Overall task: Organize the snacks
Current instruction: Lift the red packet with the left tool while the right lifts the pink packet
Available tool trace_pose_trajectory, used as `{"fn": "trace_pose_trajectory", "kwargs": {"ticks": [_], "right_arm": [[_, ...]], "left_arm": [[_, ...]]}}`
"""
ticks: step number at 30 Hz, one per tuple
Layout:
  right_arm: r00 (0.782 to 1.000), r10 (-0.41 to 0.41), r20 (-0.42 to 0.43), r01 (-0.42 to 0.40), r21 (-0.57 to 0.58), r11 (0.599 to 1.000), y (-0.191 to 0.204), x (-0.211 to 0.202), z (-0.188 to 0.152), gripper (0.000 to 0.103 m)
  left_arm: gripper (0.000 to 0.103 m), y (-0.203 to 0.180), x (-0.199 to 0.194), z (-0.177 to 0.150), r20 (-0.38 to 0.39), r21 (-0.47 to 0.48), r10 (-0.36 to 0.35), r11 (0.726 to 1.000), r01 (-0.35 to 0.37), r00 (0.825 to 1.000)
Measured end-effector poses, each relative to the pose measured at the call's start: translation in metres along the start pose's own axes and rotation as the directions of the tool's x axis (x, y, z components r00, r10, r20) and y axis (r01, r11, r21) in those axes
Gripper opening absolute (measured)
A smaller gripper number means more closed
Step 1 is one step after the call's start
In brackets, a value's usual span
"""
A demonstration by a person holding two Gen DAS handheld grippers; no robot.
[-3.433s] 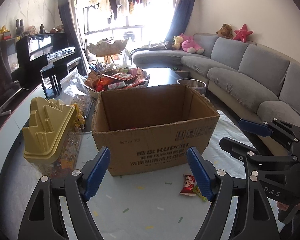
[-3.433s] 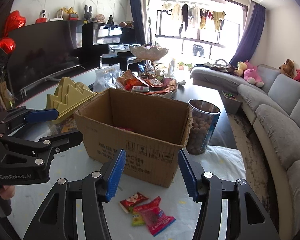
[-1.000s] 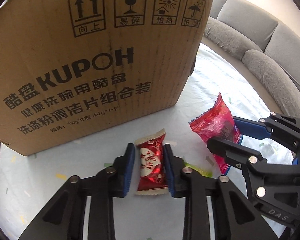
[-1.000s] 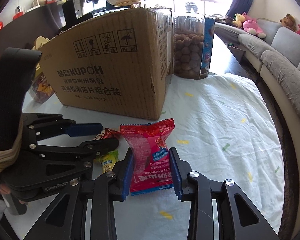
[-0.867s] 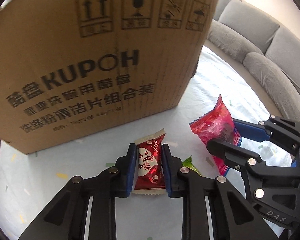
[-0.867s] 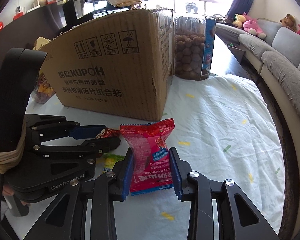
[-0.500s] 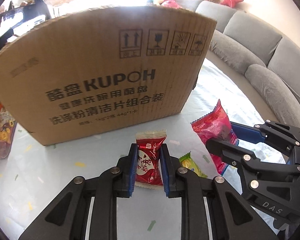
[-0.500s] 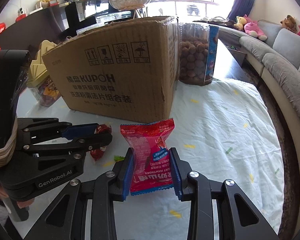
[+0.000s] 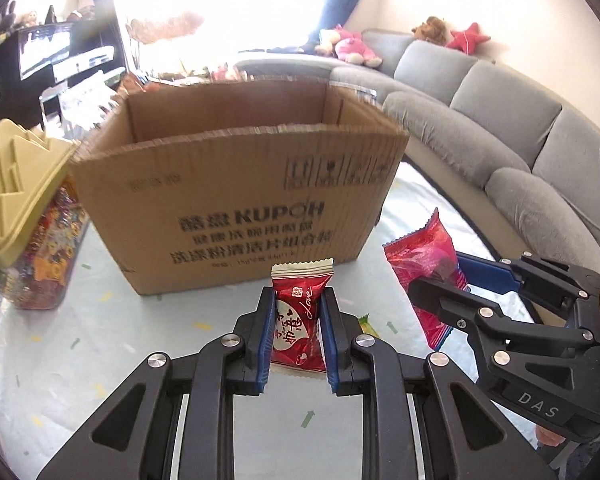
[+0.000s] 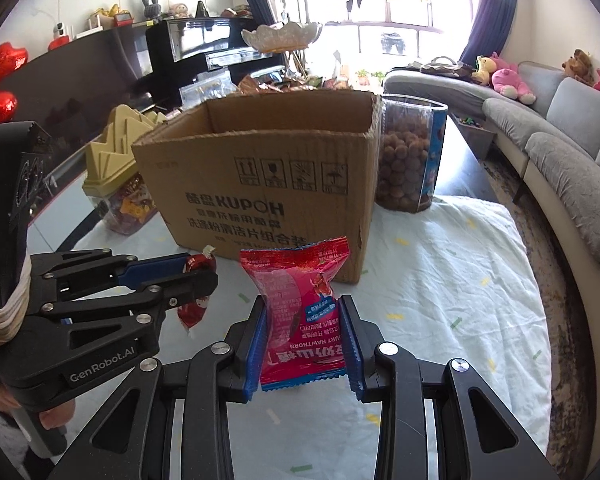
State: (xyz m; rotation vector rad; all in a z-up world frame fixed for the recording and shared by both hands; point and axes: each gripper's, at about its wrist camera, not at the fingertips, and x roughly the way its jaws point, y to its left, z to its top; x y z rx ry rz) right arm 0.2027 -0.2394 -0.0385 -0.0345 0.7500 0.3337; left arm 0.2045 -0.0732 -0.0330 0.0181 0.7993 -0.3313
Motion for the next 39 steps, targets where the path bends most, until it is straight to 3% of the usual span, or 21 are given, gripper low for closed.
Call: {"fn": "trace_pose_trajectory", "kwargs": {"ticks": [10,21,39], "right_arm": [[0.997,0.006,0.076,-0.006,-0.008,1.000,0.018,-0.025,0.022,0.035],[0.990,0.010,0.140,-0.007,-0.023,1.000,0.033,-0.037,0.048,0.035],[0.985,-0.018,0.170,0.024,-0.033,0.999,0.039,-0.025,0.113,0.035]], "left_arm": [[0.022,0.013,-0.040,0.018,0.103,-0.017,0.015,1.000,-0.014,0.995],[0.022,0.026,-0.065,0.042,0.167,-0.015,0.043,0.999,-0.041,0.985],[0.022,0.054,-0.065,0.101,0.173,-0.029,0.088,0.996,-0.084,0.981]]}}
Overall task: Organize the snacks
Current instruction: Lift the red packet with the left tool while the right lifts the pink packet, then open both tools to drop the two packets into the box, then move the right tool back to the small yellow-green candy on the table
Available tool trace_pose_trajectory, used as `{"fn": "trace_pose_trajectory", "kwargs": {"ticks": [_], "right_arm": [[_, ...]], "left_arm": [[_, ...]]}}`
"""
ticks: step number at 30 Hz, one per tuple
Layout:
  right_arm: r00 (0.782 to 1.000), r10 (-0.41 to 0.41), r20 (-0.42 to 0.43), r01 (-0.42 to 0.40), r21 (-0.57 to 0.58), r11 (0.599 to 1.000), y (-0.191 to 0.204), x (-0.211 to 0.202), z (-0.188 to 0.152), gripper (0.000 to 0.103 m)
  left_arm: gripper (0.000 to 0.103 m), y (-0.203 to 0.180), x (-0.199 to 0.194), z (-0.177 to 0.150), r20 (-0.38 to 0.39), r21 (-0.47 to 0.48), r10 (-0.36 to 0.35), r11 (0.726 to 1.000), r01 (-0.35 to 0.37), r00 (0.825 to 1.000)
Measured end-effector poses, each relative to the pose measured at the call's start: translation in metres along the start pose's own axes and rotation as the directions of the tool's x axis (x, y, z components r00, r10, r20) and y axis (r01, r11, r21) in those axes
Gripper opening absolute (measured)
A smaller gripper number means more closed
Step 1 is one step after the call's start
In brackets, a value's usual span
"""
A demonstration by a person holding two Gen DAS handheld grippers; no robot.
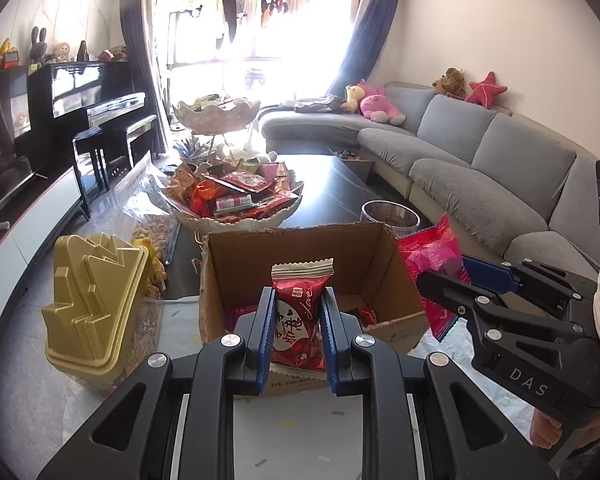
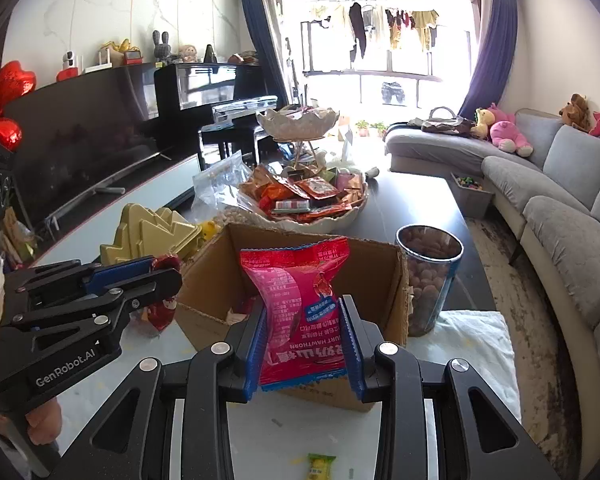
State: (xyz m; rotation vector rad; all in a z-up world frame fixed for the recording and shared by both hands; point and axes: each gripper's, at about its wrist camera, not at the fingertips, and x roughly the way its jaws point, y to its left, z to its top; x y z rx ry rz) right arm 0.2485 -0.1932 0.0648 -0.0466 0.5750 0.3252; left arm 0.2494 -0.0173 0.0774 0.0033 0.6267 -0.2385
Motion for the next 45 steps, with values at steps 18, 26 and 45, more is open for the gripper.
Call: {"fn": "trace_pose_trajectory", "kwargs": {"ticks": [18,26,45], "right_arm": [[0.999,-0.017,-0.040,0.018,0.014,1.000,-0.009,0.046,0.023,0.035],[0.995,-0.067,-0.072,0.069,0.026,0.997,-0.013,0.054,0.016,0.055],[0.995,-0.088,-0.049,0.088,0.007,0.996,0.004,0.007,-0.025,0.061]], "left_arm": [[0.039,0.021,0.054,0.019,-0.053,-0.025,0.030,0.999,-0.031,0.998],[0.057,0.023,0.040,0.010,-0.025,-0.019,0.087,0.996,-0.087,0.996],[0.068,0.005,-0.016,-0.041,-0.009,-0.004,0.141,0.990,-0.141,0.990]]}}
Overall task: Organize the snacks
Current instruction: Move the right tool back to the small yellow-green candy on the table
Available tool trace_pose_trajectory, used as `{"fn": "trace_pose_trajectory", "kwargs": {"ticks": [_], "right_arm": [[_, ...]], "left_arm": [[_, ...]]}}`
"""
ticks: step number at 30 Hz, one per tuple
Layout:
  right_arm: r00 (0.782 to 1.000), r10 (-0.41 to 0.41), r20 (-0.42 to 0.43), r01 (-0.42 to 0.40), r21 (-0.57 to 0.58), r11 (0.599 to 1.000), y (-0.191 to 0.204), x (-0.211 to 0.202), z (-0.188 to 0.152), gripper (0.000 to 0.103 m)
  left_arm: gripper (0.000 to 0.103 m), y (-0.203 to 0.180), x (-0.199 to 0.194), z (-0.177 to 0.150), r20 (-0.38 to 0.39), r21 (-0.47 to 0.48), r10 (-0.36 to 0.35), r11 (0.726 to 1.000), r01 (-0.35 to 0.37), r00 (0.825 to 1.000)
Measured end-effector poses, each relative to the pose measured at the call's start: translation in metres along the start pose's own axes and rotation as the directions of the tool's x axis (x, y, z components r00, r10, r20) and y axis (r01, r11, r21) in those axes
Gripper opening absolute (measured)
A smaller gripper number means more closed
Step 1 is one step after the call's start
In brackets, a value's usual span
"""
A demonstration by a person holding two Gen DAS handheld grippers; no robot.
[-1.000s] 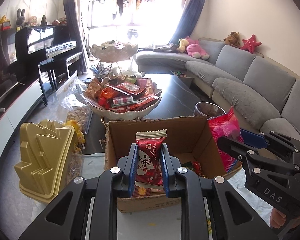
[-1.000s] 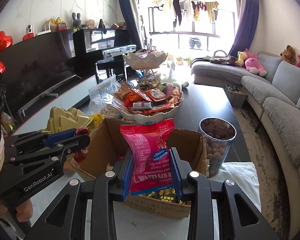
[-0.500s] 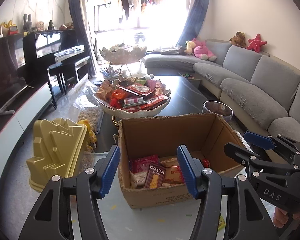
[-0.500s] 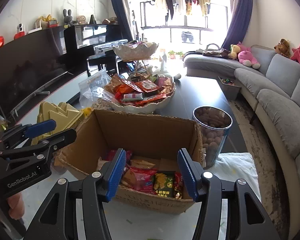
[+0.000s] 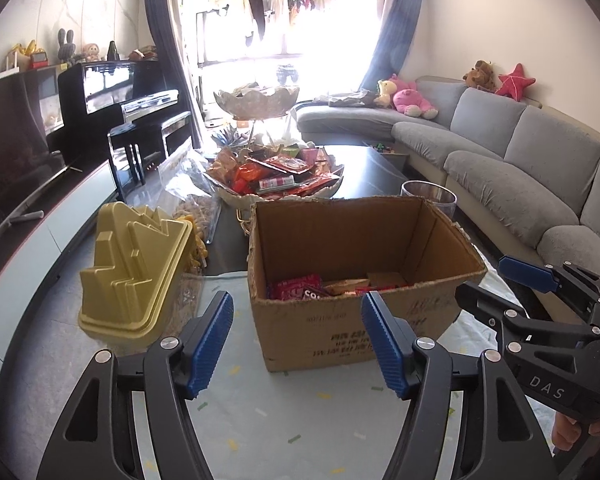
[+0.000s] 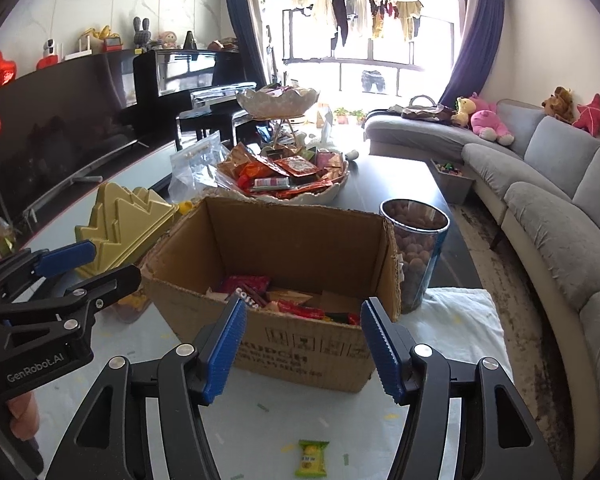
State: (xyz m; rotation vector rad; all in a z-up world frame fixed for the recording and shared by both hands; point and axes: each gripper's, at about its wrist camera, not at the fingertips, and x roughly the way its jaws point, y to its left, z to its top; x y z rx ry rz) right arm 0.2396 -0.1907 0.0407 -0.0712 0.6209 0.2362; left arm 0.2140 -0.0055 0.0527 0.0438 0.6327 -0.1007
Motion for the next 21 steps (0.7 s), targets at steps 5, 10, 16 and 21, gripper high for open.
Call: {"fn": "trace_pose_trajectory", "kwargs": {"ticks": [5,10,16,21], "right_arm": [[1.000,0.012,-0.020,-0.012,0.004,1.000,0.001,-0.005,-0.016,0.061],[1.000,-0.004,-0.031,0.004,0.006,1.000,-0.002,-0.008,-0.032,0.061],[0.997,0.002,-0.081,-0.001,0.016,1.000,-0.006,-0.002,-0.055,0.061],[0.993,0.005,-0.116,-0.003,0.017,1.000,-0.009,0.004,-0.073,0.061]], "left_arm": [[0.070,-0.004,-0.006,-0.015,-0.012,0.006,0.004,1.000,-0.004,1.000],[0.070,-0.007,-0.004,-0.034,-0.034,0.005,0.012,1.000,-0.012,0.999],[0.070,-0.010,0.008,-0.057,-0.088,0.003,-0.003,1.000,0.003,0.996],[0.070,-0.014,0.016,-0.071,-0.118,-0.015,-0.023,1.000,0.021,0.993]]}}
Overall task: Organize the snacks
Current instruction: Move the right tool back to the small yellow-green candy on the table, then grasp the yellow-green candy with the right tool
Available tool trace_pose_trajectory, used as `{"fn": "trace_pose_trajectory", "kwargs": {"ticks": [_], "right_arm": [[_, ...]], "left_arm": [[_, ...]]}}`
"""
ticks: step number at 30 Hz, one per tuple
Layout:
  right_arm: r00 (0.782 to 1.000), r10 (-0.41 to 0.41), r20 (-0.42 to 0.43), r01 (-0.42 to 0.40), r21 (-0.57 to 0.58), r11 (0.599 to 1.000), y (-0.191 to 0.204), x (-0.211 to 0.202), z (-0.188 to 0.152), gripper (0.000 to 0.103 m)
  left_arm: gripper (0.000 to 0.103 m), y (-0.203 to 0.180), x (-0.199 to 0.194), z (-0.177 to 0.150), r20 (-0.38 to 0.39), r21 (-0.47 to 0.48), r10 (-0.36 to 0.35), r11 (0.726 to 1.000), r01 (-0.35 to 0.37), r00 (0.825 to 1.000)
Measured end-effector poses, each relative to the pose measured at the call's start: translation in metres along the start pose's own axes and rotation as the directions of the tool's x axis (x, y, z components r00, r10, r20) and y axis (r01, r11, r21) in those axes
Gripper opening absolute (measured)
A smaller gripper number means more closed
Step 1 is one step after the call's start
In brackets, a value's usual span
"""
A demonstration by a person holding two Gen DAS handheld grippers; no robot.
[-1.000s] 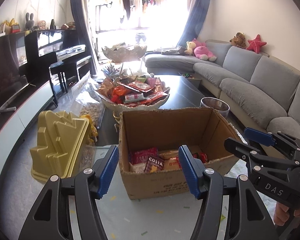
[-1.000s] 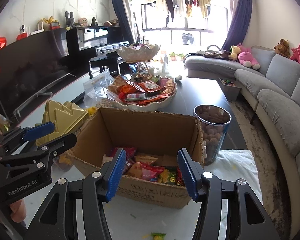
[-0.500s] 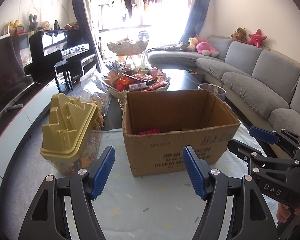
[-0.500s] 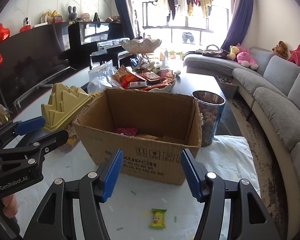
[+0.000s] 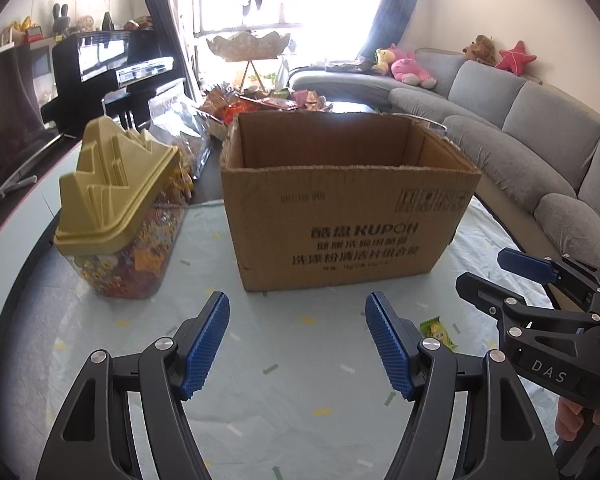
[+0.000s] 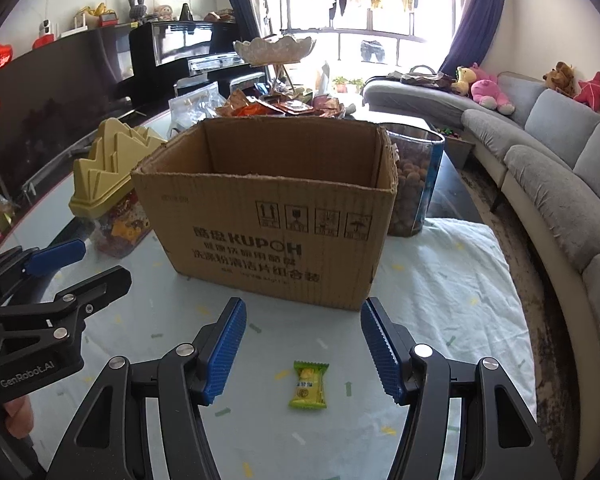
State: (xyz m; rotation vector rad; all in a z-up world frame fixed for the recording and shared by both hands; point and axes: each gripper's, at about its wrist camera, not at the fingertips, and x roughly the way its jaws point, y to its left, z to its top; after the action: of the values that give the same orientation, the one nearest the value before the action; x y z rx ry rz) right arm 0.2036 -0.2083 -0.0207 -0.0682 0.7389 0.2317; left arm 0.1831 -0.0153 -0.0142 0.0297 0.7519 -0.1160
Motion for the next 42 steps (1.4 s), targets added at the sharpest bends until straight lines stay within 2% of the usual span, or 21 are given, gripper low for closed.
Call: {"fn": "trace_pose_trajectory", "kwargs": {"ticks": [19,21,32,42], "right_arm": [[0.989,0.046,-0.142,-0.041,0.038,0.998,-0.010,0.038,-0.043,0.060],[0.986,0.052,-0.158,-0.046,0.041,0.998,-0.010,0.043,-0.046,0.055],[0.975,0.062,-0.212,-0.051,0.057,0.997,-0.014,0.065,-0.057,0.042],[0.974,0.058,-0.220,-0.048,0.047,0.998,-0.014,0.073,-0.059,0.028]], "left_arm": [[0.070,-0.018,0.042,-0.041,-0.129,-0.001,-0.019,1.000,0.019,0.991],[0.070,-0.020,0.045,-0.044,-0.139,0.000,-0.021,1.000,0.021,0.990],[0.070,-0.025,0.062,-0.048,-0.168,-0.011,-0.014,1.000,0.013,0.986],[0.070,-0.029,0.071,-0.052,-0.185,-0.013,-0.018,1.000,0.015,0.983]]}}
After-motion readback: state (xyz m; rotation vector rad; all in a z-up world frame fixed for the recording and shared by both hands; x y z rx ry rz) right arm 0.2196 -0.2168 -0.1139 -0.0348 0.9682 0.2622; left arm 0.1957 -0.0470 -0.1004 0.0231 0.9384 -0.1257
